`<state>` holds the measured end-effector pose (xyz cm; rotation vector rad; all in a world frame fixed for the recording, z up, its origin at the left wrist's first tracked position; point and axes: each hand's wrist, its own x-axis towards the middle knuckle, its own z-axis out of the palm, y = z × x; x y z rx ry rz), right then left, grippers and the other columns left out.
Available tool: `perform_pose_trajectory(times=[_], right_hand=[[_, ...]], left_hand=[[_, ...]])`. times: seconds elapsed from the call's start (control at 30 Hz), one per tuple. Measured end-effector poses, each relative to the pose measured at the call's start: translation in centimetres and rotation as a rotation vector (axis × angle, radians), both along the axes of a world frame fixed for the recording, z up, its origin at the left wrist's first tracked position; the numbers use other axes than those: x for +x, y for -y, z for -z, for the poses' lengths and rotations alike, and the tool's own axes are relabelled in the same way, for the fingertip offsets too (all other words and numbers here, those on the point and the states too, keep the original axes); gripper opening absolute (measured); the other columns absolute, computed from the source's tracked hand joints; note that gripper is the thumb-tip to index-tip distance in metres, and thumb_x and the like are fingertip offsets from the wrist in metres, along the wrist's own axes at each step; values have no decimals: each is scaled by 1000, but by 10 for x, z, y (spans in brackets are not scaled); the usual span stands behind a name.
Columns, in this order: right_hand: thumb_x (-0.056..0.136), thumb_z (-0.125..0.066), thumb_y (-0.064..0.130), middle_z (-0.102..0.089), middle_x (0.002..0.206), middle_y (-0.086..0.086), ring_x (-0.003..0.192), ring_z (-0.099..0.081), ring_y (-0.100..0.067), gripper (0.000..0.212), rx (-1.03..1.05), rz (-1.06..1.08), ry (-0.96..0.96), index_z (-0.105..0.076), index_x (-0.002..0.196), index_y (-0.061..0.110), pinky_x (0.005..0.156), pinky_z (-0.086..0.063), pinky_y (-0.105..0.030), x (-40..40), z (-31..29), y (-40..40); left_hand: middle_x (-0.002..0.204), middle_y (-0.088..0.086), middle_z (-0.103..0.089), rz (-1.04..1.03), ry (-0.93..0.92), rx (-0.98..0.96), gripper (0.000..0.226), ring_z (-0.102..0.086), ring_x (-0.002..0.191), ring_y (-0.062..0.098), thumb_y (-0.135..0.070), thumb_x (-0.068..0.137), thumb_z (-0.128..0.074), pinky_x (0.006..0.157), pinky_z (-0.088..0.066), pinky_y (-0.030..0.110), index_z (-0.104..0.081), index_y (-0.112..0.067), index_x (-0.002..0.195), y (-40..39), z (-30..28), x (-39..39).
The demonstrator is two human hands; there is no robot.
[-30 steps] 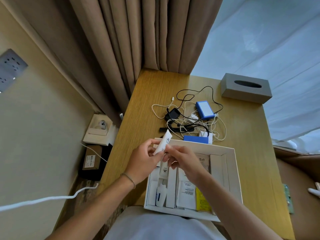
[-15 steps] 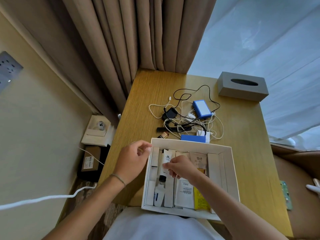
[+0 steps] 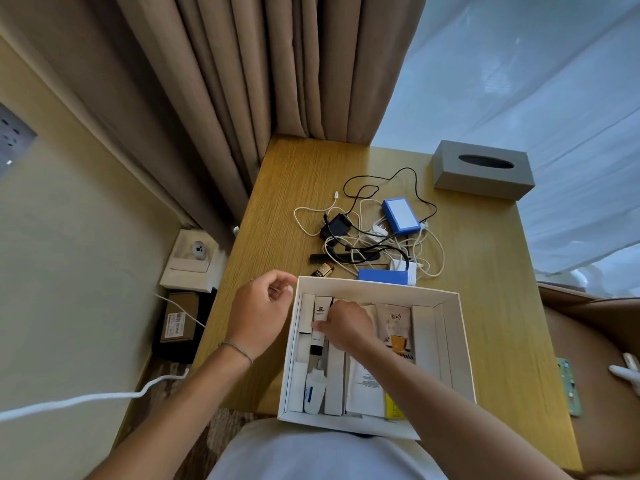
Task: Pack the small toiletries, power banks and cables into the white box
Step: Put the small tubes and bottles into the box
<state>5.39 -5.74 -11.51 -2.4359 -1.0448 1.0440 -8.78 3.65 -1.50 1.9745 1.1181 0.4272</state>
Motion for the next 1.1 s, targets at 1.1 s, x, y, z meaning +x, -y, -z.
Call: perform_pose_trajectory(times=[1.1], right_hand=[[98,-61,21,-73,82,-2,83,-71,-24,17,129,194,-80,-75,97,12,79,-63,-42,198,-71,-17]], left_hand=[[86,-8,-67,454,-822,-120,36,-62,79,11,-53,70,-82,68,-55,30,-61,-30,89,-95,104,156]])
